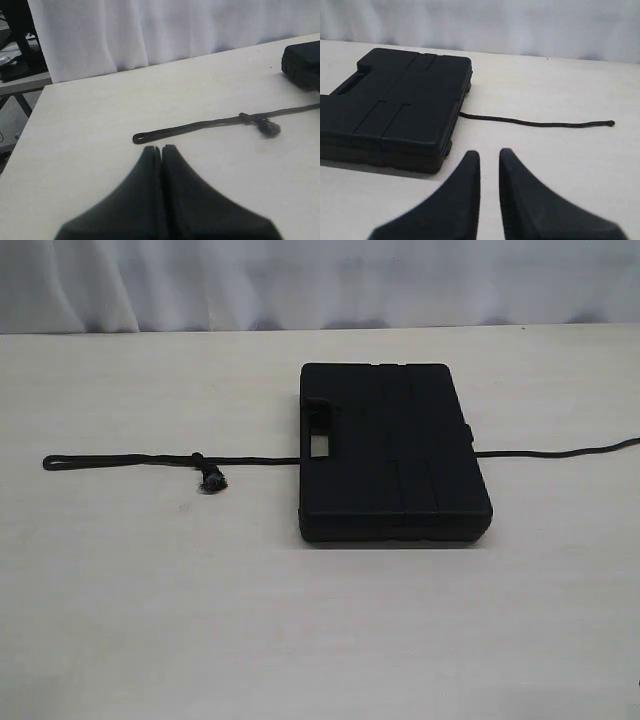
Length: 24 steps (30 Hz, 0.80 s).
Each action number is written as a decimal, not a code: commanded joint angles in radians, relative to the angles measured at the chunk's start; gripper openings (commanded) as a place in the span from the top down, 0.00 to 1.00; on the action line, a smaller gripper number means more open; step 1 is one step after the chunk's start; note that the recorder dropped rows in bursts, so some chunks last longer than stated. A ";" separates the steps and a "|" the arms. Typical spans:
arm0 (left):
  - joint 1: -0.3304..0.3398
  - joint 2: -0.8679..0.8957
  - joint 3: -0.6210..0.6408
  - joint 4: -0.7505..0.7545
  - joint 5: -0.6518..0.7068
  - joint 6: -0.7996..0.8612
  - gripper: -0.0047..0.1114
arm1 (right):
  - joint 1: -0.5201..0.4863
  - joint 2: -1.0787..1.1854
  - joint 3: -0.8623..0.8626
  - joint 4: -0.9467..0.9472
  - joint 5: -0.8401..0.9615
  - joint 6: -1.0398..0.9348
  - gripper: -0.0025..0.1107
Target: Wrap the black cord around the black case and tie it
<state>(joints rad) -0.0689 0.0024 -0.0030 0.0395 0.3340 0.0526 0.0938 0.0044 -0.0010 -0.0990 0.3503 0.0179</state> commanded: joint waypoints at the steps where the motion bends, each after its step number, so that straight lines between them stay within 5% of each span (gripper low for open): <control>1: -0.001 -0.002 0.003 0.001 -0.011 0.000 0.96 | 0.001 -0.004 0.001 -0.021 -0.142 -0.006 0.86; 13: -0.001 -0.002 0.003 0.001 -0.011 0.000 0.96 | 0.001 -0.004 0.001 -0.014 -0.919 -0.001 0.86; 17: -0.001 -0.002 0.003 0.001 -0.011 0.000 0.96 | 0.001 -0.004 -0.013 -0.006 -1.201 0.249 0.86; 20: -0.001 -0.002 0.003 0.001 -0.011 0.000 0.96 | 0.001 0.016 -0.127 0.006 -1.050 0.346 0.86; 24: -0.001 -0.002 0.003 0.001 -0.011 0.000 0.96 | 0.001 0.185 -0.422 -0.057 -0.595 0.346 0.85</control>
<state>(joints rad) -0.0689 0.0024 -0.0030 0.0395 0.3340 0.0526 0.0938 0.1184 -0.3167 -0.1149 -0.4391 0.3551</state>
